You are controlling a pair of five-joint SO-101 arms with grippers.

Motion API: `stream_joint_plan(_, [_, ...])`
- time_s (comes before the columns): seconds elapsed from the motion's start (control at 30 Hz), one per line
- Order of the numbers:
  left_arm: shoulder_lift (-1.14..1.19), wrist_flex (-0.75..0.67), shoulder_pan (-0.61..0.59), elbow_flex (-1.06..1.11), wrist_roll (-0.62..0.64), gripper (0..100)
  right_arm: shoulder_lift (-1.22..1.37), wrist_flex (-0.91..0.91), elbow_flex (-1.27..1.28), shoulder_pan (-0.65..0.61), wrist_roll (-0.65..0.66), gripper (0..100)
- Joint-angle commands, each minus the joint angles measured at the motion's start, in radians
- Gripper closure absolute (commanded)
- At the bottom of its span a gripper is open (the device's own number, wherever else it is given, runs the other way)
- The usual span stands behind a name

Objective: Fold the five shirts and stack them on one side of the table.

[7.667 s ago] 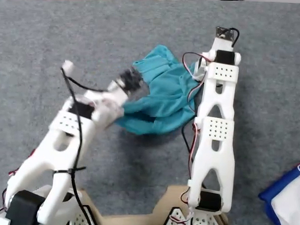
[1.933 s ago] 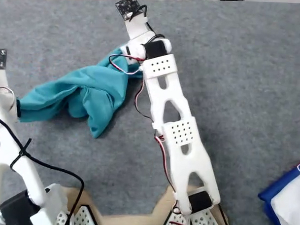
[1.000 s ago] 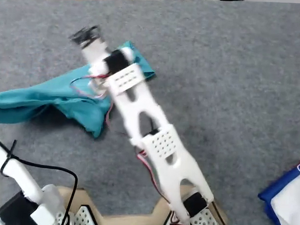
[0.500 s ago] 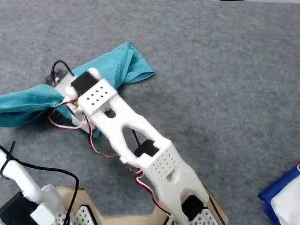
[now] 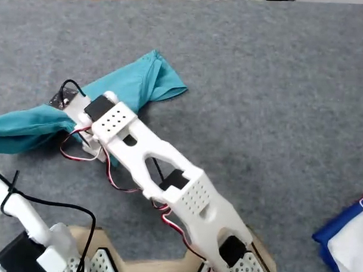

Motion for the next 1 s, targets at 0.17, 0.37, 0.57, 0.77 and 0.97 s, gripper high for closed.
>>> stream_joint_plan(0.17, [-0.007,-0.008,0.002,-0.003,-0.008,98,0.005,-0.089,0.001,-0.022,-0.011,79.0])
stream_joint_plan(0.37, [-0.007,-0.008,-0.002,-0.003,-0.008,98,0.005,-0.101,0.001,-0.021,-0.011,98.1])
stream_joint_plan(0.57, [-0.008,-0.008,-0.003,-0.003,-0.008,98,0.005,-0.017,-0.130,0.047,0.035,99.2])
stream_joint_plan(0.77, [-0.010,-0.008,-0.003,-0.003,-0.008,98,0.004,0.242,-0.409,0.111,0.345,99.2])
stream_joint_plan(0.97, [-0.013,-0.008,-0.005,-0.003,-0.008,98,-0.059,0.273,-0.513,0.140,0.560,99.2])
